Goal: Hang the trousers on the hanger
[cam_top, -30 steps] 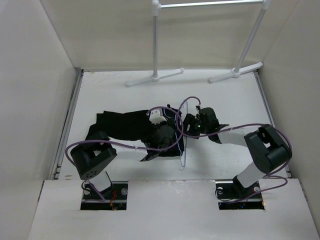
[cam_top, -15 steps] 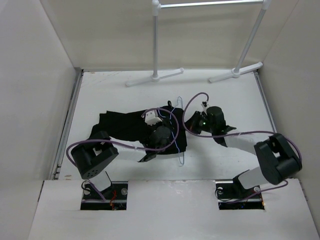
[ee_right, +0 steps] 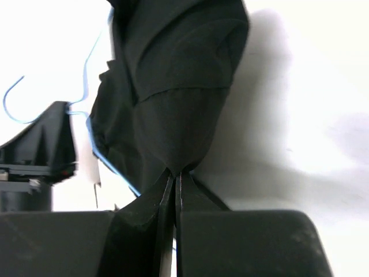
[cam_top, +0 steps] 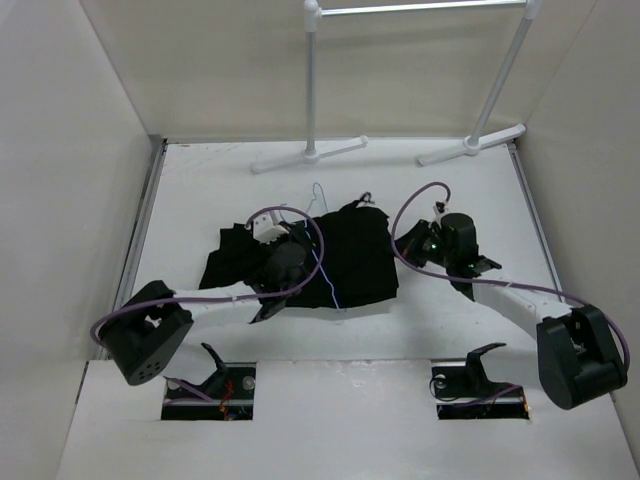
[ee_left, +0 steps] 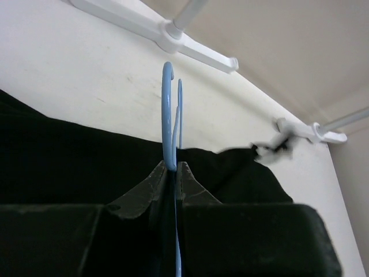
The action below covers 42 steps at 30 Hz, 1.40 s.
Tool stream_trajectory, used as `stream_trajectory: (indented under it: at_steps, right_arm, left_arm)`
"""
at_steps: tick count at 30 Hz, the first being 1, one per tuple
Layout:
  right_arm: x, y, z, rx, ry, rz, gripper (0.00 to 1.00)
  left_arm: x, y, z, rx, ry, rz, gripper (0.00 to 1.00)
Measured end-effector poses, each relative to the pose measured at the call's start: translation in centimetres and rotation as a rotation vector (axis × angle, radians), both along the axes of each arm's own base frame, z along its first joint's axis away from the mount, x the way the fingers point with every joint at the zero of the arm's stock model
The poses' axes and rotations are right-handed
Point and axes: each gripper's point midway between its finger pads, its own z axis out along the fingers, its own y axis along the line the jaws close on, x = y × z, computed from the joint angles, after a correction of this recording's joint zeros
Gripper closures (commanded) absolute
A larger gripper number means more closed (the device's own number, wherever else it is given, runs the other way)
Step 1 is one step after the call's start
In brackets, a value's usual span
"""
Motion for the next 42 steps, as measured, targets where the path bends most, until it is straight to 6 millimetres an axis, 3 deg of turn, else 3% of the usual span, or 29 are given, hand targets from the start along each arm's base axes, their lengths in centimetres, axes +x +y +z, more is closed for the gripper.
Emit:
stream_trajectory:
  at_steps: [6,16,19,20,22,24,27,29,32,37,42]
  right_arm:
    - [-0.2,-3.2,-1.0,-0.043,0.028,-0.102,0.96]
    - [0.0,-5.0,-3.3,-0.093,0.105,-0.173,0.91]
    - [0.1,-5.4,-4.4,-0.118,0.132,-0.19,0.69]
    - [0.2,-5.5,-4.6,-0.126,0.134,-0.196,0.54]
    - [0.3,-5.8,-4.7,-0.142,0.133,-0.209,0.37]
    - [0.3,-6.1,-4.3,-0.163,0.121,-0.217,0.28]
    - [0.0,-6.6,-2.2,-0.197,0.065,-0.221,0.28]
    - [-0.4,-6.4,0.5,-0.209,-0.015,-0.207,0.36]
    - [-2.1,-3.7,5.7,-0.186,-0.163,-0.106,0.41]
    - [-7.6,2.1,13.6,-0.093,-0.363,0.132,0.29]
    - [-10.8,3.7,18.0,-0.026,-0.455,0.217,0.22]
  left_arm:
    - [-0.6,2.5,0.2,0.072,0.02,0.004,1.0]
    - [-1.9,1.2,-0.2,0.259,0.059,-0.127,1.0]
    - [-2.1,0.1,0.6,0.289,0.045,-0.164,1.0]
    - [-2.1,-0.2,0.9,0.296,0.043,-0.172,1.0]
    - [-2.3,-0.7,1.3,0.31,0.045,-0.185,1.0]
    - [-2.5,-1.4,2.0,0.32,0.043,-0.195,1.0]
    - [-2.8,-2.9,3.4,0.322,0.031,-0.215,1.0]
    - [-2.9,-3.8,4.4,0.321,0.023,-0.226,1.0]
    - [-2.9,-4.9,6.4,0.311,0.011,-0.235,1.0]
    - [-2.6,-6.0,11.2,0.285,-0.017,-0.241,1.0]
    - [-2.9,-6.9,17.6,0.255,-0.061,-0.262,1.0]
